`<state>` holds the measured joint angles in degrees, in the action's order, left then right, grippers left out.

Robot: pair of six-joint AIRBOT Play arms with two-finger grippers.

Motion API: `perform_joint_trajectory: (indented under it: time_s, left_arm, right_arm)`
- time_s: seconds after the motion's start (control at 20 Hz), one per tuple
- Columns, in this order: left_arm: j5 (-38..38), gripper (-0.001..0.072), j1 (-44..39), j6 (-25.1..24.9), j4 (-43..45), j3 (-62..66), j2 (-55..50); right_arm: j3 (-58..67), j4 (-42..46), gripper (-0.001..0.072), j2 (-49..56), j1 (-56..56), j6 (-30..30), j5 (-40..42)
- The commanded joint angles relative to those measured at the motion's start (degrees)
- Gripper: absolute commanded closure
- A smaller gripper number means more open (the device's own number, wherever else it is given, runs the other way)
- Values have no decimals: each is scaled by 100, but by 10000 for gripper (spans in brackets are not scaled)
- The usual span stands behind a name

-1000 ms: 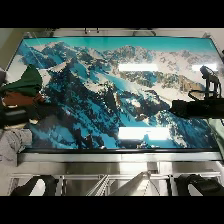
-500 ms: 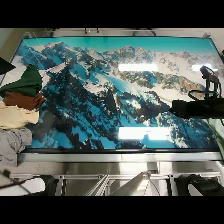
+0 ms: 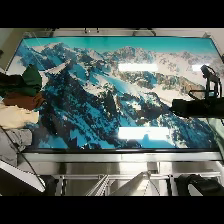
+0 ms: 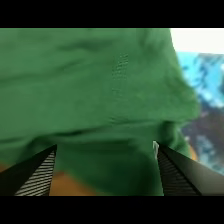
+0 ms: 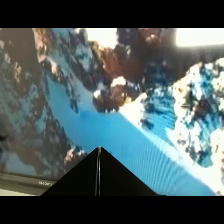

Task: Fold the shirts.

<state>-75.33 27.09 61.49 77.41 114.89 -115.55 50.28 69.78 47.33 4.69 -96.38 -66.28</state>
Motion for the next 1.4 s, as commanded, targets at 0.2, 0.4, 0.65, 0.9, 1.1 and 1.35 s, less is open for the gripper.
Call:
perform_joint_trajectory:
  time_s: [0.2,0.4,0.65,0.9,1.1,1.35]
  left_arm:
    - [-236,688,-516,118,365,356,-332]
    - [435,687,-1071,-306,-1672,225,417]
    - [-614,686,-2575,-772,-3093,-610,1285]
    - [-870,691,-4212,-634,-3351,-1628,1561]
    - [-1056,-13,-4721,-68,-3342,-1910,1561]
    - [-2166,-9,-4098,911,-3366,-1976,1611]
  right_arm:
    - [-2,0,689,2,7,0,48]
    - [-2,0,688,2,7,0,48]
    - [-2,2,689,9,7,0,48]
    - [-2,0,688,9,7,0,31]
    - [-2,0,687,9,7,20,-103]
    - [-2,-1084,115,476,17,1681,-46]
